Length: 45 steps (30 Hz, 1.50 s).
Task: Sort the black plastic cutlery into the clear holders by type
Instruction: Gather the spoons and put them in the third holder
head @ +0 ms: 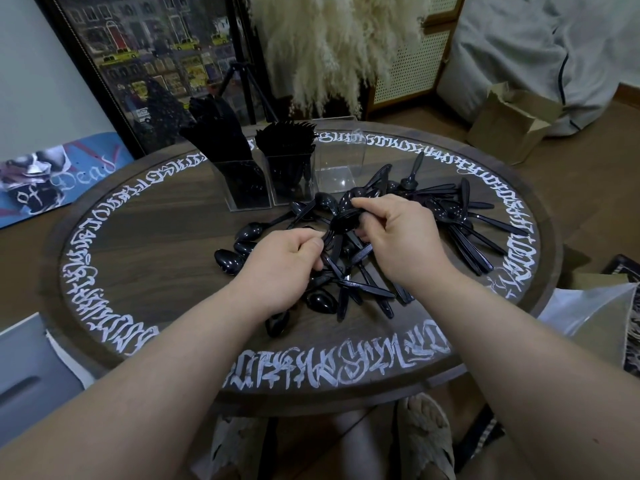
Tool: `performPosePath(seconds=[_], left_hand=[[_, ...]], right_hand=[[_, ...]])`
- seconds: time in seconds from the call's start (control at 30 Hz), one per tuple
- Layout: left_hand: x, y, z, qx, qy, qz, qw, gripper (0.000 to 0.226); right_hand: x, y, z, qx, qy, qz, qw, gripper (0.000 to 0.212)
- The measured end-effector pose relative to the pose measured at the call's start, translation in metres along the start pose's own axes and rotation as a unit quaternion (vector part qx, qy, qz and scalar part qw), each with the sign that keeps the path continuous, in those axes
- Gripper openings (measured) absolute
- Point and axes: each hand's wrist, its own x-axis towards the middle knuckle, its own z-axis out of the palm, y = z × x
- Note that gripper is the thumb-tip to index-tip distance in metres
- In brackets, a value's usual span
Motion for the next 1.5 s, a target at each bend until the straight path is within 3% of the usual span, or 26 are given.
performPosePath(seconds=[0.1, 0.3, 0.43, 0.5, 0.57, 0.67, 0.83, 0.93, 1.07, 1.23, 1.37, 1.5], left_hand=[[-0.002, 0.002, 0.000, 0.010, 0.010, 0.016, 1.000, 0.026], [-0.008, 0.007, 0.004, 0.179, 0.000, 0.066, 0.982, 0.032], [-0.006, 0.004, 0.005, 0.223, -0.015, 0.057, 0.973, 0.034], [-0.005, 0.004, 0.005, 0.214, 0.003, 0.061, 0.975, 0.033], [-0.002, 0.005, 0.006, 0.191, 0.018, 0.072, 0.979, 0.029], [0.000, 0.008, 0.011, 0.173, 0.027, 0.087, 0.981, 0.024], [0.002, 0.011, 0.019, 0.188, 0.044, 0.107, 0.975, 0.032], [0.005, 0.018, 0.014, 0.236, 0.067, 0.125, 0.961, 0.043], [0.032, 0.032, -0.010, 0.352, 0.128, 0.180, 0.910, 0.050], [0.078, 0.042, -0.037, 0.430, 0.158, 0.195, 0.867, 0.055], [0.104, 0.031, -0.046, 0.460, 0.160, 0.181, 0.854, 0.061], [0.117, 0.018, -0.048, 0.476, 0.171, 0.181, 0.843, 0.063]], right_hand=[[0.000, 0.000, 0.000, 0.012, 0.023, -0.009, 1.000, 0.033], [-0.003, -0.002, 0.002, -0.053, 0.005, -0.045, 0.998, 0.032], [-0.009, -0.002, 0.002, -0.080, 0.002, -0.080, 0.994, 0.029], [-0.007, -0.002, -0.001, -0.031, 0.016, -0.041, 0.999, 0.028], [-0.004, -0.007, -0.006, 0.092, 0.021, 0.044, 0.995, 0.026], [-0.003, -0.012, -0.013, 0.257, 0.013, 0.132, 0.957, 0.023], [-0.005, -0.009, -0.020, 0.328, 0.021, 0.162, 0.930, 0.022], [-0.002, -0.013, -0.038, 0.296, 0.052, 0.130, 0.945, 0.024], [0.021, -0.016, -0.071, 0.157, 0.197, 0.023, 0.967, 0.024], [0.073, -0.014, -0.077, -0.019, 0.271, -0.107, 0.956, 0.027], [0.111, -0.009, -0.050, -0.096, 0.226, -0.177, 0.953, 0.028], [0.132, 0.004, -0.024, -0.201, 0.078, -0.146, 0.966, 0.031]])
